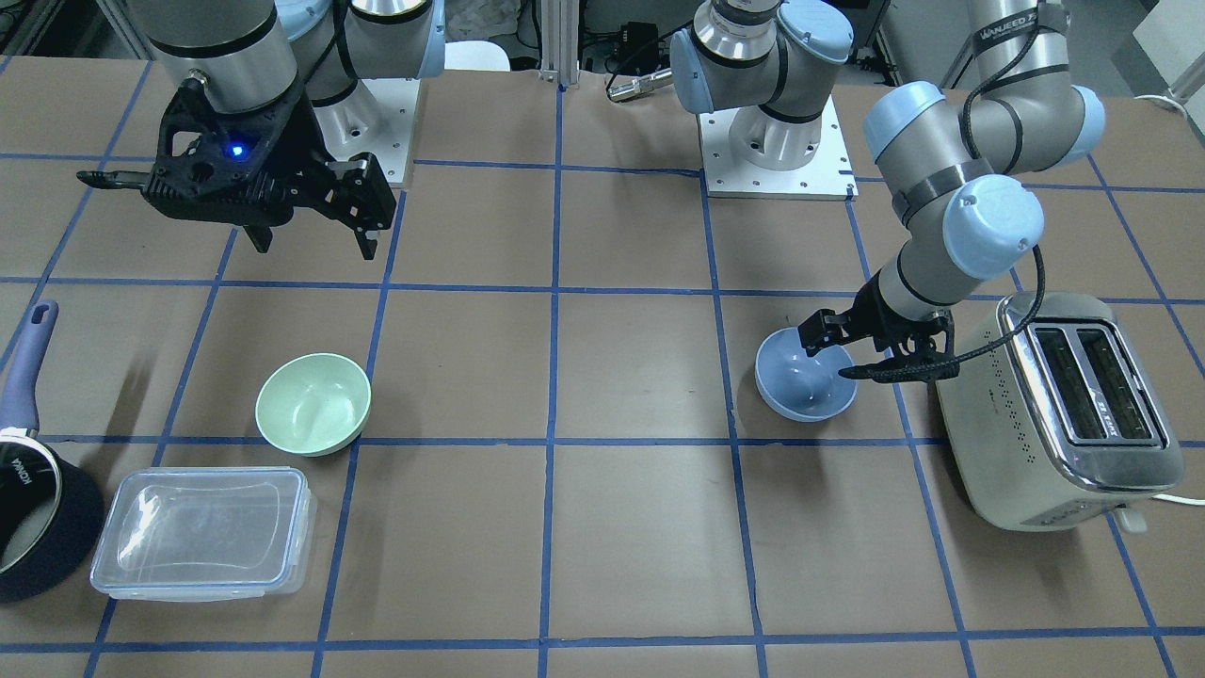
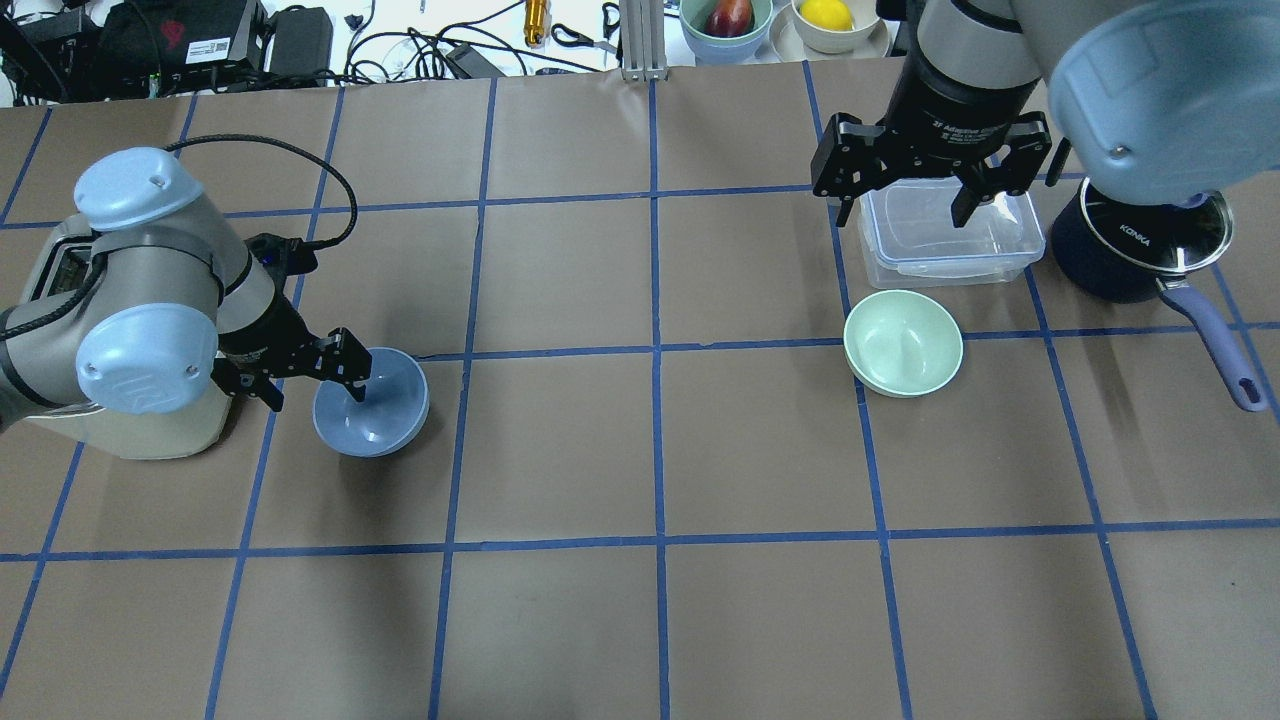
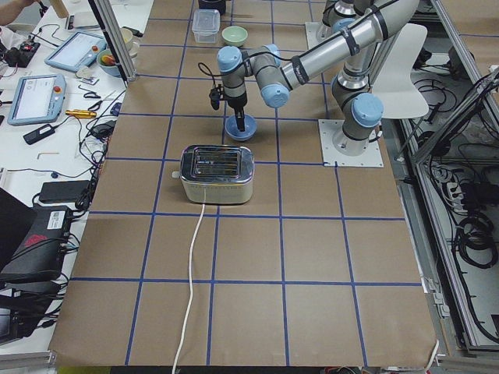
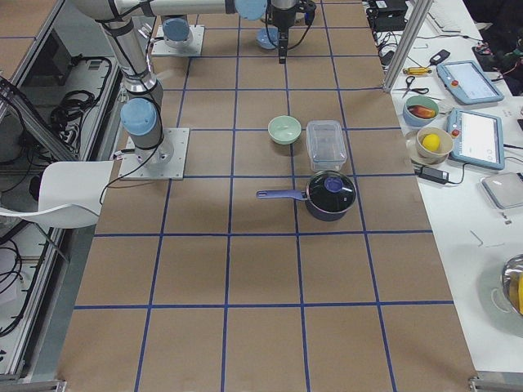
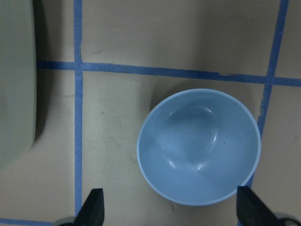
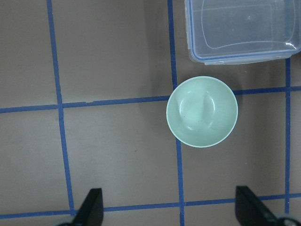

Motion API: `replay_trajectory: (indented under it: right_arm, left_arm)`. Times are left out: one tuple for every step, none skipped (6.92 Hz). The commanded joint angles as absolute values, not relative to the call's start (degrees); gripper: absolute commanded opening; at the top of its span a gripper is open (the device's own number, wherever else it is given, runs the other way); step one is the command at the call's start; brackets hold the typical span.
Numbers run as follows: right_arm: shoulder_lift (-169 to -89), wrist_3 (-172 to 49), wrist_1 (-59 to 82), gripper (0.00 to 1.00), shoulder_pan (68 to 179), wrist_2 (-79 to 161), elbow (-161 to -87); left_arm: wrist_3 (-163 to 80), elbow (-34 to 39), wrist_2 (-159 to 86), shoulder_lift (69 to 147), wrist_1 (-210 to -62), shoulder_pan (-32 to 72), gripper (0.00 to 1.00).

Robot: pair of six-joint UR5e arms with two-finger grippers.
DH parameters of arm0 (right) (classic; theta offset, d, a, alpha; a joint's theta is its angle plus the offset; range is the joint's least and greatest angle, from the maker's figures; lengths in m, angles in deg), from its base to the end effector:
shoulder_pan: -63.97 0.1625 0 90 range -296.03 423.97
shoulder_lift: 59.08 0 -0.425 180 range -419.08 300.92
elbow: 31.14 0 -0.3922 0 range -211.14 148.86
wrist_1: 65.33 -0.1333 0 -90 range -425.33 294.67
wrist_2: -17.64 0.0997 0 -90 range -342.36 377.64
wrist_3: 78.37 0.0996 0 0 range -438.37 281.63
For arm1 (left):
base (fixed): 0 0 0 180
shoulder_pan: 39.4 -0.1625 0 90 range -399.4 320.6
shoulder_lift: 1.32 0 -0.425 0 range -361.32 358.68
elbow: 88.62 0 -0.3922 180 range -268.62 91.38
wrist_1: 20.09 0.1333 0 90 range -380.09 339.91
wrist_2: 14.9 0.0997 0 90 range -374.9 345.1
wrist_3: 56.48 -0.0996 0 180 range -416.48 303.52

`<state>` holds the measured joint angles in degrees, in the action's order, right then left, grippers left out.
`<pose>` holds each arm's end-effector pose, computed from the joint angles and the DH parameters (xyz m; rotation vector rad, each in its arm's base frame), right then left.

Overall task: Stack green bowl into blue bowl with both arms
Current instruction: 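Grasp the rim of the light blue bowl with the left gripper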

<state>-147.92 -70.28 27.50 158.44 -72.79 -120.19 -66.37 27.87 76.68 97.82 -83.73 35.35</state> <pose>0.1715 -0.4931 0.4910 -0.0994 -3.1367 0.0726 -0.0027 -0.4865 0.2393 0.1425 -3.1195 -0.2565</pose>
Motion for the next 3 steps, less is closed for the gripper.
replay_trajectory:
  right_arm:
    - [-147.8,-70.3,27.6,1.0,158.4,-72.8,-120.2]
    - [-147.9,-70.3,27.5,1.0,158.4,-72.8,-120.1]
    - [-147.9,-70.3,27.5,1.0,158.4,-72.8,-120.2]
  left_arm:
    - [-66.5,28.5,76.8,101.6,-79.6,34.3,0.96]
    - [-66.4,28.6,76.6,102.9,-77.3,33.8,0.77]
    - [-66.5,28.6,76.4,102.7,-77.3,33.9,0.28]
